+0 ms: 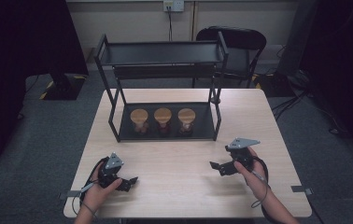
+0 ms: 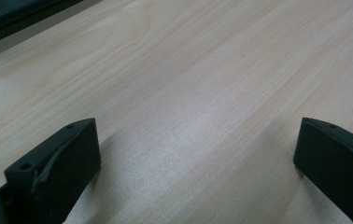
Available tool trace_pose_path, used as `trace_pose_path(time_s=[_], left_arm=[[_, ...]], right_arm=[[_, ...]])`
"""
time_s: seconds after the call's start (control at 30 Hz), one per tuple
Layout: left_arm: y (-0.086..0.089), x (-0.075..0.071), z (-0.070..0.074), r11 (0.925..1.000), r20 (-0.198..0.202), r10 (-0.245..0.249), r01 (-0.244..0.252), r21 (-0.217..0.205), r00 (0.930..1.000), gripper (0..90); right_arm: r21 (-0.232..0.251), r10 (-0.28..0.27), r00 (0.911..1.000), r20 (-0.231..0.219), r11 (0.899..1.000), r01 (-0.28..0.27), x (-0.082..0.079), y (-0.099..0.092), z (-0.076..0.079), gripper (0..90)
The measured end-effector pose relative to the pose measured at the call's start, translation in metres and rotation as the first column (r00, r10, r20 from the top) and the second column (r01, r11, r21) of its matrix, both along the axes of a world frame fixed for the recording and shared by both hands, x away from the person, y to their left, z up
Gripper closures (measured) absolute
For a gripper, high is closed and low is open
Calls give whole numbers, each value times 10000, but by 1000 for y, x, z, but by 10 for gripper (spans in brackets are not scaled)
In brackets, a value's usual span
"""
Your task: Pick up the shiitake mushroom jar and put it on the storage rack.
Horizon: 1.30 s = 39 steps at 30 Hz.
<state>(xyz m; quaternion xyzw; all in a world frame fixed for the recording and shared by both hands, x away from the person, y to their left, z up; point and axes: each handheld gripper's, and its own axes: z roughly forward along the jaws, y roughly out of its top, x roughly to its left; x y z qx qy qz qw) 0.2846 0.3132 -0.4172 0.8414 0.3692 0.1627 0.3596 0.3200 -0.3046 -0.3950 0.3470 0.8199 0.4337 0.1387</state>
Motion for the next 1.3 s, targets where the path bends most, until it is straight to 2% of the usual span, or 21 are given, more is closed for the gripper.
trace_pose_path(time_s=[0.53,1.3], left_arm=[[0,0,0,10000,0,-1,1,1,10000,2],[0,0,0,10000,-7,-14,14,17,10000,2]], right_arm=[[-376,-103,9999,-32,9992,102,-9,-16,-4,19],[-202,-362,9993,-41,9991,361,-22,-41,-8,19]])
